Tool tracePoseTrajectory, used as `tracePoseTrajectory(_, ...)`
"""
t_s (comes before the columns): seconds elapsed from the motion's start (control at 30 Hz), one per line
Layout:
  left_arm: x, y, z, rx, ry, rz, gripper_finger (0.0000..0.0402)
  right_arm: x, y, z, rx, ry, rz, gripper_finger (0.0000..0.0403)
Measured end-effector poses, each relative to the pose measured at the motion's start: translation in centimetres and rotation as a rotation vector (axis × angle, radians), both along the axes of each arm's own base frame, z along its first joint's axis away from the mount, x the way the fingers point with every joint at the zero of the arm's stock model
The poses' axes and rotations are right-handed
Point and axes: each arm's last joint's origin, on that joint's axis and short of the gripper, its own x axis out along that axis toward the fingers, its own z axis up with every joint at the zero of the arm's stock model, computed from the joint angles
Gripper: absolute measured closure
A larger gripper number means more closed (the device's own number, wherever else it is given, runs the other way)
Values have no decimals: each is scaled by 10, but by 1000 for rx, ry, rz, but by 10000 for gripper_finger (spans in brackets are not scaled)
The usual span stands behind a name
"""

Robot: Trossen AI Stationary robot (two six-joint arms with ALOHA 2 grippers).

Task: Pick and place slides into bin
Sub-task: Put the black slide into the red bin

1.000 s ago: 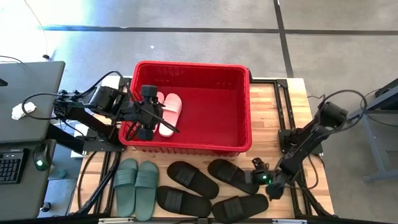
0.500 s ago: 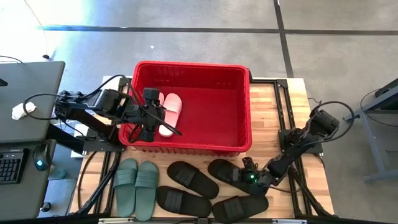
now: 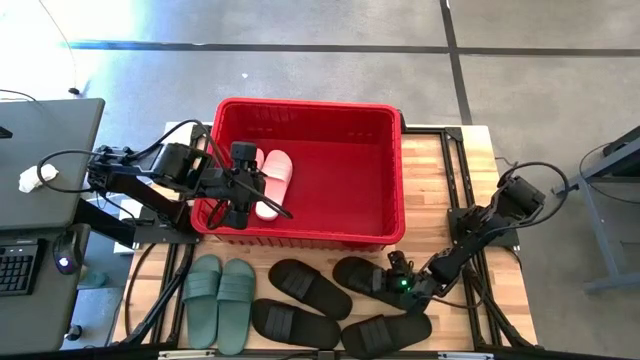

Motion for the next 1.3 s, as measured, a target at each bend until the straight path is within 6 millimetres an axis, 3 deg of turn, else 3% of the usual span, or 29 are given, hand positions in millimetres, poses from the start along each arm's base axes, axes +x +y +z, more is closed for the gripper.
tracePoseTrajectory(0.23, 0, 0, 0, 0, 0, 0, 181, 1, 2, 1, -81, 10, 98, 336)
tracePoseTrajectory(0.6, 0, 0, 0, 0, 0, 0, 181, 0, 3, 1, -64, 29, 131, 225)
tracePoseTrajectory(0.73, 0, 0, 0, 0, 0, 0, 181, -2, 5, 2, -102, 21, 153, 202)
tracePoseTrajectory(1.1, 0, 0, 0, -4, 0, -2, 181, -36, 20, 27, -174, -18, 232, 197)
tracePoseTrajectory(1.3, 0, 0, 0, -7, 1, -4, 181, -46, 17, 52, -341, -59, 394, 197)
